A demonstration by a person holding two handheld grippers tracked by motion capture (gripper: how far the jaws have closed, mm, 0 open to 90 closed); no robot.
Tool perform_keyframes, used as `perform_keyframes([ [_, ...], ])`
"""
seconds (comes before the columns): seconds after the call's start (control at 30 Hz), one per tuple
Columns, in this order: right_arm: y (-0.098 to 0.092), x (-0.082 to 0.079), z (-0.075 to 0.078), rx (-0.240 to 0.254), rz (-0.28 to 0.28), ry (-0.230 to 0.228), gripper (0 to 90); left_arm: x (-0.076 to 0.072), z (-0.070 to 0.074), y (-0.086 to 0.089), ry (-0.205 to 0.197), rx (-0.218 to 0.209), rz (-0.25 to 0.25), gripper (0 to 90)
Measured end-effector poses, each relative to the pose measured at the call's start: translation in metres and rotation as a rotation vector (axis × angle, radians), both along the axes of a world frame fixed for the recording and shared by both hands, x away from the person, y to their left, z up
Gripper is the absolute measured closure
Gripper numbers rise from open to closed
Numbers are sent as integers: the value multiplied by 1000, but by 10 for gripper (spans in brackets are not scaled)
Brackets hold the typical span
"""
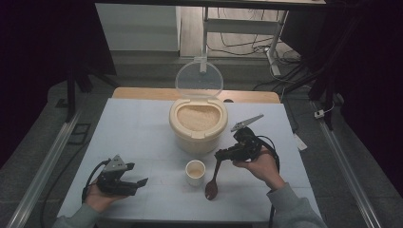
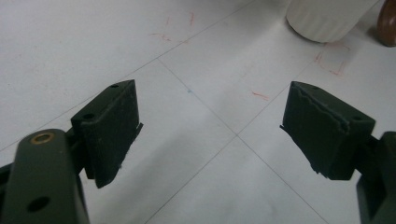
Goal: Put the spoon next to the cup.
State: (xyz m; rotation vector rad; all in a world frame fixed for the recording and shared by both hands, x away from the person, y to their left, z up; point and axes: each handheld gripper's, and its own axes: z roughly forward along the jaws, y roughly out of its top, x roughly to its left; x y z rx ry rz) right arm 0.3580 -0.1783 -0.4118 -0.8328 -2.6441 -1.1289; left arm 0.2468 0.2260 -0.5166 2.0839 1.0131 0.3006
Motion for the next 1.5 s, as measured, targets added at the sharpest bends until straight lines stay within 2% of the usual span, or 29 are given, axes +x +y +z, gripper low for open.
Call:
perform_keyframes([
  [0.27, -3, 10, -22, 38, -103, -45, 762, 0, 0, -1, -1, 2, 1, 185],
  [0.5, -9, 18, -45, 42, -175, -91, 702, 1, -1, -1, 4, 5, -1, 185],
  [0.7, -9, 25, -66, -1, -221, -76, 640, 1, -2, -1, 6, 7, -3, 185],
  [0.8, -10, 29, -76, -13, -233, -84, 605, 2, -3, -1, 8, 8, -3, 185],
  [0.93, -8, 30, -86, -56, -262, -92, 562, 2, -3, -1, 9, 9, -3, 185],
  [1.0, -7, 30, -89, -76, -277, -103, 543, 2, -3, -1, 9, 11, -3, 185],
  [1.13, -3, 27, -95, -140, -295, -157, 499, 2, -4, -2, 10, 12, -6, 185],
  [1.3, -1, 26, -99, -176, -309, -173, 468, 2, -4, -2, 11, 14, -8, 185],
  [1.43, 1, 25, -104, -226, -317, -187, 448, 2, -4, -2, 13, 16, -10, 185],
  [1.5, 0, 24, -104, -225, -320, -205, 448, 2, -5, -2, 14, 16, -11, 187],
])
